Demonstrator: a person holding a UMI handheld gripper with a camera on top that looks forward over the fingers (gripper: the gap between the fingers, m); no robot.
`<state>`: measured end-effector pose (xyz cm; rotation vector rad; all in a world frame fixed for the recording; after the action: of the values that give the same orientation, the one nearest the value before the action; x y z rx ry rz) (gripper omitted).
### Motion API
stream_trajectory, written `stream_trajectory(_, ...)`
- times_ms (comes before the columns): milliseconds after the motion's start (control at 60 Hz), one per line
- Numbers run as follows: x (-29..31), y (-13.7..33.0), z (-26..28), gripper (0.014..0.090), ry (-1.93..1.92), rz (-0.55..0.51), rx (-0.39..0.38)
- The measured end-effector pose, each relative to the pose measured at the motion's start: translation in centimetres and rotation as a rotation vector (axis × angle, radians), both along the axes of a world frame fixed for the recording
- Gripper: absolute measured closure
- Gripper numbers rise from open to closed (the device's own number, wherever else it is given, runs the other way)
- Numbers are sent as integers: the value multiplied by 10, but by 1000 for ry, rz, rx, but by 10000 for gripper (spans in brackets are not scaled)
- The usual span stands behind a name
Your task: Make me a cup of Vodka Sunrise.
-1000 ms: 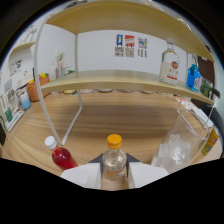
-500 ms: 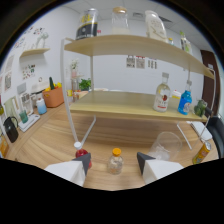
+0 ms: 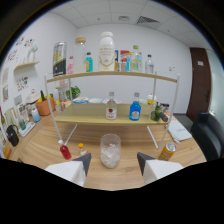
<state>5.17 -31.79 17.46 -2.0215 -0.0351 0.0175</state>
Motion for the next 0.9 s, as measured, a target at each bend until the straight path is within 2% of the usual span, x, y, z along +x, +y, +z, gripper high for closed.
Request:
stream_trajectory(150,32,23,59,182,-9,-34,77)
stream_trajectory(417,58,107,175,185,34,-52,257)
stream_trajectory(567,68,160,202,187,24,-49,319)
stream_trajectory(617,70,175,204,198,24,-49,314)
stream_trajectory(767,72,206,202,320,40,-38,293)
stream_trajectory(817,72,212,203,414,40,-32,286)
stream_trajectory(867,71,215,203,555,46,-21,285)
stream_trajectory(900,70,215,204,609,52,-19,287)
